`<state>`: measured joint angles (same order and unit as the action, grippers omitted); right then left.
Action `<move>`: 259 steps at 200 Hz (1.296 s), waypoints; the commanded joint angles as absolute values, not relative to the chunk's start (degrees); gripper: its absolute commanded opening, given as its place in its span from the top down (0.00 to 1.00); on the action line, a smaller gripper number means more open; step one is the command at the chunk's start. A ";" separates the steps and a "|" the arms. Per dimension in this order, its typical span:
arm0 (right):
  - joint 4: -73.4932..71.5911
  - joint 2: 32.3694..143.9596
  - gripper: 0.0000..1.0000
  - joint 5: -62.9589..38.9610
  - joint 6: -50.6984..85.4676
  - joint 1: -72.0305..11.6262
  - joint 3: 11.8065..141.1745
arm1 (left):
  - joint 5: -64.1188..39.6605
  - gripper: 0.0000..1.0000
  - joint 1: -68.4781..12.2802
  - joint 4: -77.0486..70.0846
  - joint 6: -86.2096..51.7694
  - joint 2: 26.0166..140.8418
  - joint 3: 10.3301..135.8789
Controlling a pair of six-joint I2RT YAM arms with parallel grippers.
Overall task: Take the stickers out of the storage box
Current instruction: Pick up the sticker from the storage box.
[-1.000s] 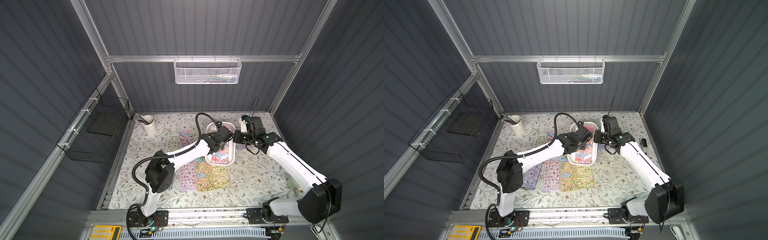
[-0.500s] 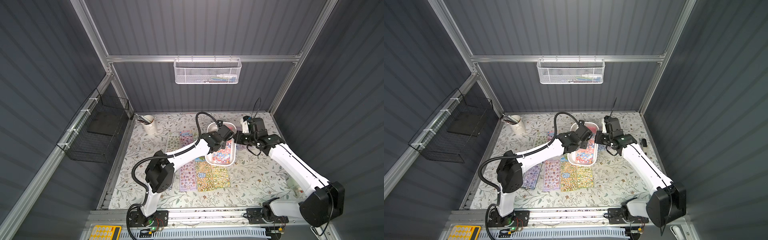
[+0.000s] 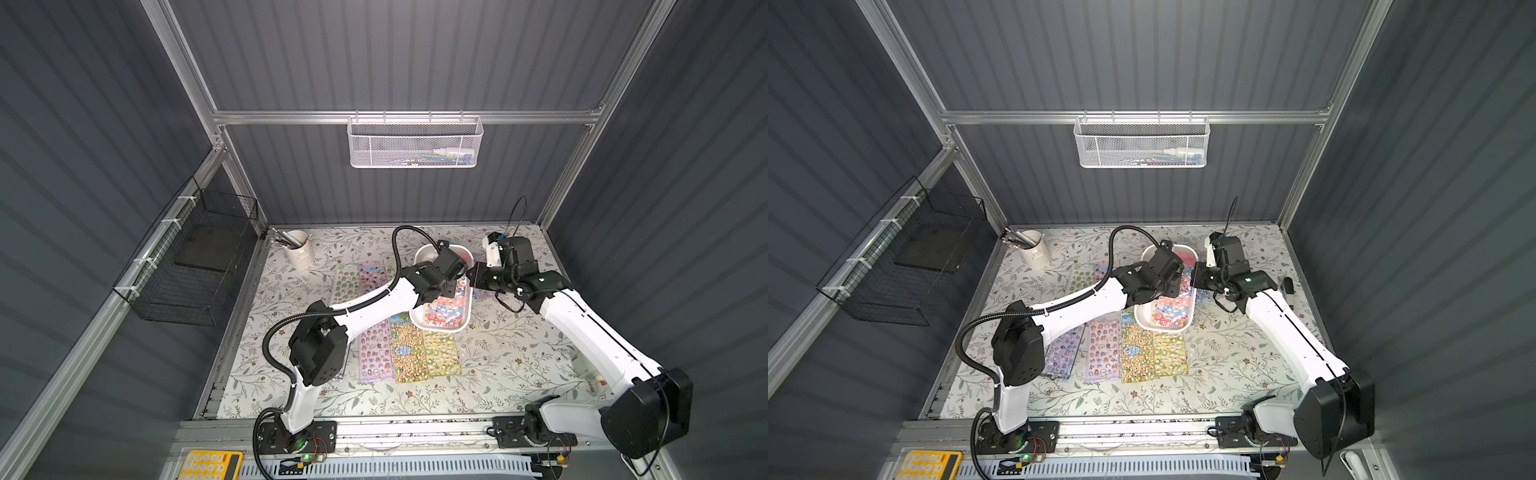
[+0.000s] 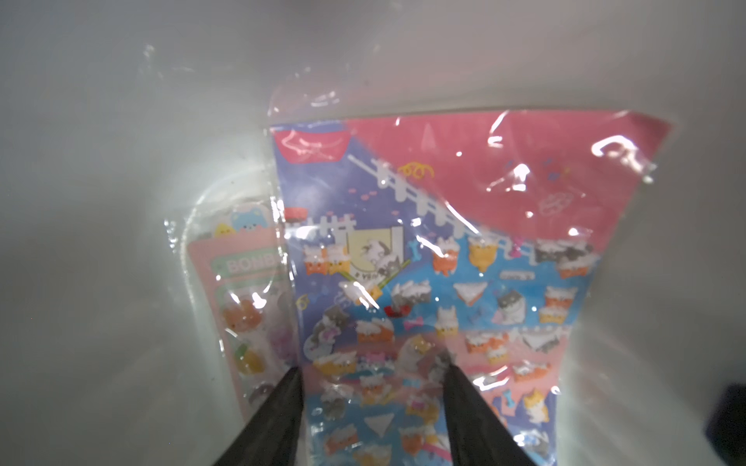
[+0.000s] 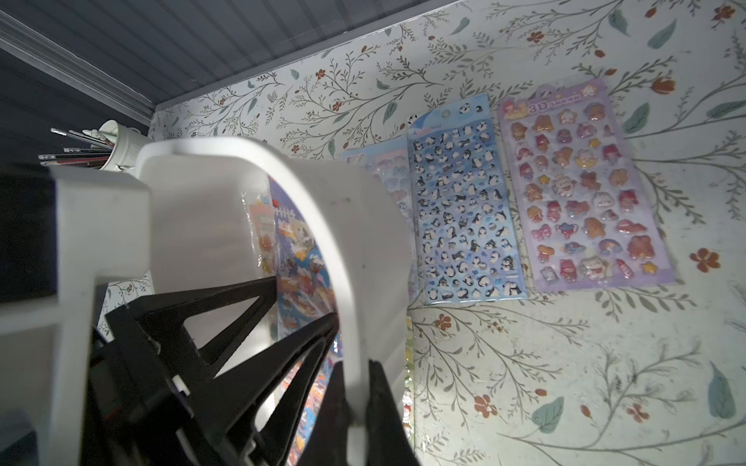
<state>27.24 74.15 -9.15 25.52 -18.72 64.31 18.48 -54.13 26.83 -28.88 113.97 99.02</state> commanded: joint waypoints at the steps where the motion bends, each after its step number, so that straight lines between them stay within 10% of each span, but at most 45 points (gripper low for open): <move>1: 22.59 71.87 1.00 -15.91 26.89 -19.08 64.56 | 13.18 0.45 -53.07 23.89 -29.07 111.91 95.78; 259: 20.15 78.22 1.00 -17.36 26.59 -17.84 64.86 | -1.53 0.83 -49.53 1.73 -22.02 96.01 73.89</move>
